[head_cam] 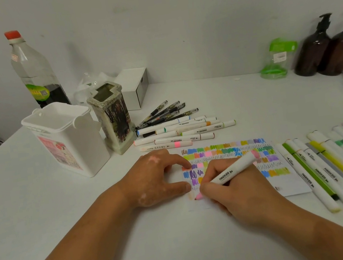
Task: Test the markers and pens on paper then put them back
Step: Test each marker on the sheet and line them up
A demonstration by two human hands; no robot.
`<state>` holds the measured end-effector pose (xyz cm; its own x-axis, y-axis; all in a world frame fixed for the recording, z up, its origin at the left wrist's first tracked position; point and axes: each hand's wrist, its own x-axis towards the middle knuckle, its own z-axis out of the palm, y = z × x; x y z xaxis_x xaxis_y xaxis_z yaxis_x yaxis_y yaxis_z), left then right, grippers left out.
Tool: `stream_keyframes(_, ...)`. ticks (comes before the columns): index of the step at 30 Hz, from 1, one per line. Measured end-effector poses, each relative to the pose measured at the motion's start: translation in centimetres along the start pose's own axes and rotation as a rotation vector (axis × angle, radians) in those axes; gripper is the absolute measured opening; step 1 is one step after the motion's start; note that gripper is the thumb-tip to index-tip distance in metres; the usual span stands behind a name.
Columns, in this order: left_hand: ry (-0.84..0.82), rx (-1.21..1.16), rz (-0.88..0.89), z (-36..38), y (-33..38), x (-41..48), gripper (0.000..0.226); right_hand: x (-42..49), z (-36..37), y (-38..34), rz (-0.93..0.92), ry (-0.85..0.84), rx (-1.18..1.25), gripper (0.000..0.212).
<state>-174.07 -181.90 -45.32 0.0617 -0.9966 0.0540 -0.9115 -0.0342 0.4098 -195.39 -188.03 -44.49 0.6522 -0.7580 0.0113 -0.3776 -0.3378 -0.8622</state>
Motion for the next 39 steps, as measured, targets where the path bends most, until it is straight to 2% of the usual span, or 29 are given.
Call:
stream_keyframes(26,0.018,0.020,0.032,-0.2,0.1,-0.2,0.043,-0.2,0.1,0.2,-0.084,-0.069,0.061,0.008)
stream_keyframes(28,0.012,0.025,0.029,-0.2,0.0,-0.1,0.044,-0.2,0.0,0.1,-0.069,-0.070,0.133,0.011)
stream_keyframes(31,-0.019,0.023,0.009,-0.1,0.0,-0.1,0.047,0.3,-1.1,0.3,-0.017,0.074,0.425,0.015)
stream_keyframes(33,-0.006,-0.065,-0.044,-0.1,-0.2,-0.1,0.045,0.6,-2.4,0.7,-0.024,0.183,0.554,0.015)
stream_keyframes(35,0.082,-0.265,-0.093,-0.3,-0.5,-0.1,0.033,0.9,-3.4,1.0,-0.025,0.240,0.629,0.022)
stream_keyframes(39,0.257,-0.669,-0.090,-0.6,-0.4,-0.4,0.031,1.2,-3.7,1.3,-0.021,0.221,0.649,0.022)
